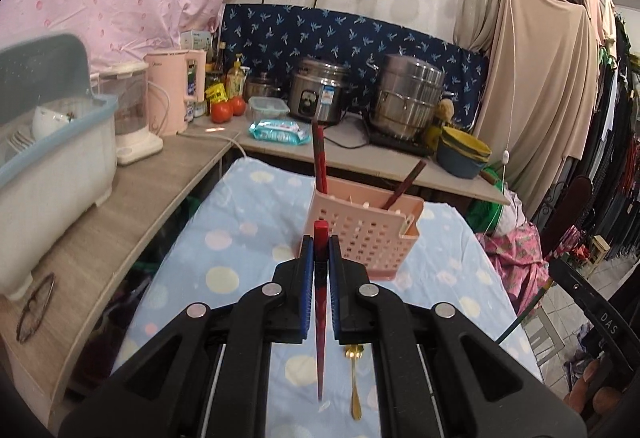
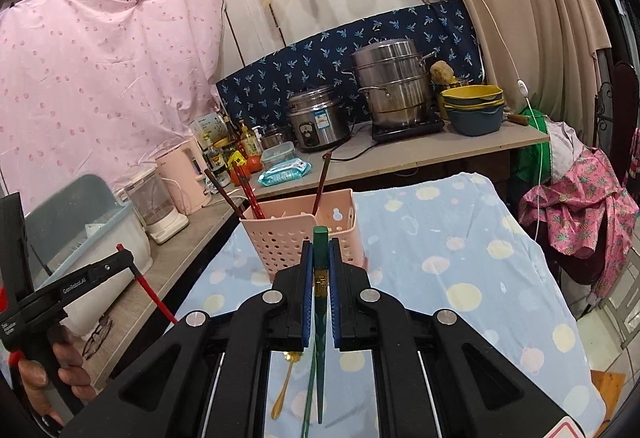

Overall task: Organize utensils
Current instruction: 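Lift both held chopsticks up over the pink basket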

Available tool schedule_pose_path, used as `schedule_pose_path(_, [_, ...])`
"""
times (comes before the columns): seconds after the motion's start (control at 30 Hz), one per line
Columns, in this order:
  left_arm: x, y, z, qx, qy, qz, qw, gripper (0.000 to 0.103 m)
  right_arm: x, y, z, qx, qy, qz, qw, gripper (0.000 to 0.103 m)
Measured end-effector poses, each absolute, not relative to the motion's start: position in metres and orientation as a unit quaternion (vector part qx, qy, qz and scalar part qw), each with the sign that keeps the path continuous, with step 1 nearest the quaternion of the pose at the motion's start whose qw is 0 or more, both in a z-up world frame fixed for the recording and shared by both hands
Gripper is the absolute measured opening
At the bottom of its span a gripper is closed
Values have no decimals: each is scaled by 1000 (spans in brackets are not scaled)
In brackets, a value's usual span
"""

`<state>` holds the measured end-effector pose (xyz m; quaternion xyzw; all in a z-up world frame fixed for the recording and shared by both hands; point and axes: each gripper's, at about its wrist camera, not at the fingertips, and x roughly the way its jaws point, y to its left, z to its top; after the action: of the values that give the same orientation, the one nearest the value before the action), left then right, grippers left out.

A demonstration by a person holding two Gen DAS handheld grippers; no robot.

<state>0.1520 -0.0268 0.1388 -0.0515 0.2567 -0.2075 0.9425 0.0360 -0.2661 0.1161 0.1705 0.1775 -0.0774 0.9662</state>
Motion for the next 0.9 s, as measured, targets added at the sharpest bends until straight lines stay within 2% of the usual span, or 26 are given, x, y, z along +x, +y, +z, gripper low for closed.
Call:
schedule_pose_path(0.6, [227,-68,238,-61,149,-219,962,7,138,-291,194,165,107,-53,979,7])
schedule_pose_path(0.9, [275,-95,255,-57,119,-208,969,7,198,-305,220,173,75,-56,980,7])
